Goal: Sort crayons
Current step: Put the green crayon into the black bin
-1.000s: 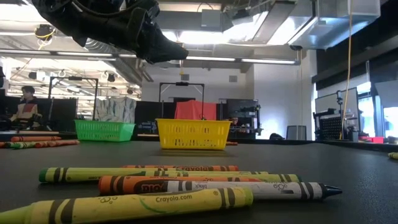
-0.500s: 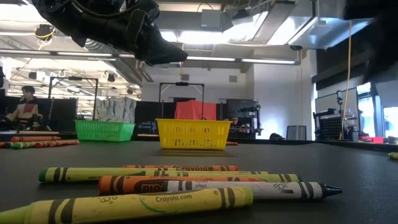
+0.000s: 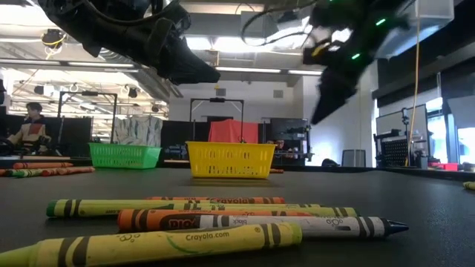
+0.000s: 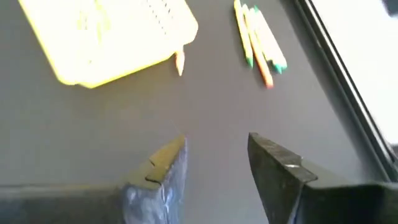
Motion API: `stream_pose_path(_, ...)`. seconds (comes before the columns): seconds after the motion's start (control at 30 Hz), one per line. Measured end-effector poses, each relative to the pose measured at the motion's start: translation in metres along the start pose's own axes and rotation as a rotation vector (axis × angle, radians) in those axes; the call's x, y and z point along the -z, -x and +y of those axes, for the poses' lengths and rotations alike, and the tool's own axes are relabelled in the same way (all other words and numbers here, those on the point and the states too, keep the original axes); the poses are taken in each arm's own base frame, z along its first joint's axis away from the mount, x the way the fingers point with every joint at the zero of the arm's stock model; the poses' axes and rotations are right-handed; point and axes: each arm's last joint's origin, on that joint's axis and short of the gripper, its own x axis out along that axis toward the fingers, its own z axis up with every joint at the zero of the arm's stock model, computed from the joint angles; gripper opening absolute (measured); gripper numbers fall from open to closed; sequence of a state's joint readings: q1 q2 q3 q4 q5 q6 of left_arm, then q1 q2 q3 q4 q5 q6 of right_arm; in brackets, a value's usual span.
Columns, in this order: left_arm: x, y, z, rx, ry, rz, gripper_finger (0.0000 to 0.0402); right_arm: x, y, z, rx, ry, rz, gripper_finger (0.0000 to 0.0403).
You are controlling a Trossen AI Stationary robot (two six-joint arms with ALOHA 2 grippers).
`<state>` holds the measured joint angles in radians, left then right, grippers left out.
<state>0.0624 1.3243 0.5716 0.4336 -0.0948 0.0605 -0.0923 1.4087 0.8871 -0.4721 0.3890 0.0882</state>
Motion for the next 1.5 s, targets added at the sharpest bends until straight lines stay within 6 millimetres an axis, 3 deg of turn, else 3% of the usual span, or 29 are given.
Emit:
stream_pose_path(0.2,0.002,0.0,0.0,0.001,0.004,0.018,0.0107,-0.014,-0.049,-0.047,-0.095,-0.009,-0.085,0.0166)
stream_pose_path(0.47,0.002,0.0,0.0,0.001,0.005,0.024,0.0107,-0.004,-0.101,-0.084,-0.112,-0.105,-0.088,0.0166)
stream_pose_path(0.83,0.002,0.0,0.001,-0.047,-0.003,0.021,0.0107,0.0,-0.129,-0.12,-0.067,-0.152,-0.173,0.0166)
stream_pose_path(1.07,0.002,0.0,0.002,-0.061,-0.003,0.023,0.0107,-0.017,-0.153,-0.14,-0.114,-0.152,-0.186,0.0166)
stream_pose_path(1.37,0.002,0.0,0.003,-0.08,-0.041,0.028,0.0107,-0.044,-0.177,-0.147,-0.181,-0.128,0.005,0.0166)
stream_pose_path(1.5,0.002,0.0,0.003,-0.079,-0.057,0.031,0.0107,-0.044,-0.181,-0.147,-0.21,-0.11,0.099,0.0166)
